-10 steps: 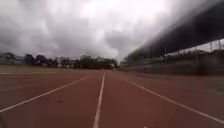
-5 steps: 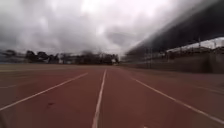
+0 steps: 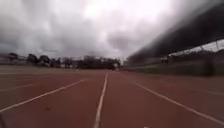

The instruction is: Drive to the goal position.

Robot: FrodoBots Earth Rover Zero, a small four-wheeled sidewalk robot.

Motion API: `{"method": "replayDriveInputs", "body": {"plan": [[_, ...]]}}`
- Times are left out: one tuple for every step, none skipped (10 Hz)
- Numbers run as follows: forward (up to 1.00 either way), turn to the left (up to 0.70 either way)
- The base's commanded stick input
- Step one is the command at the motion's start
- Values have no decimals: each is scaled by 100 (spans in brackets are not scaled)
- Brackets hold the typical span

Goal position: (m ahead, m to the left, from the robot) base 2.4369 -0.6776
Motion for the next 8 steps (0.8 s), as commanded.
{"method": "replayDriveInputs", "body": {"plan": [[70, 0], [70, 0], [70, 0], [70, 0], [70, 0], [70, 0], [70, 0], [70, 0]]}}
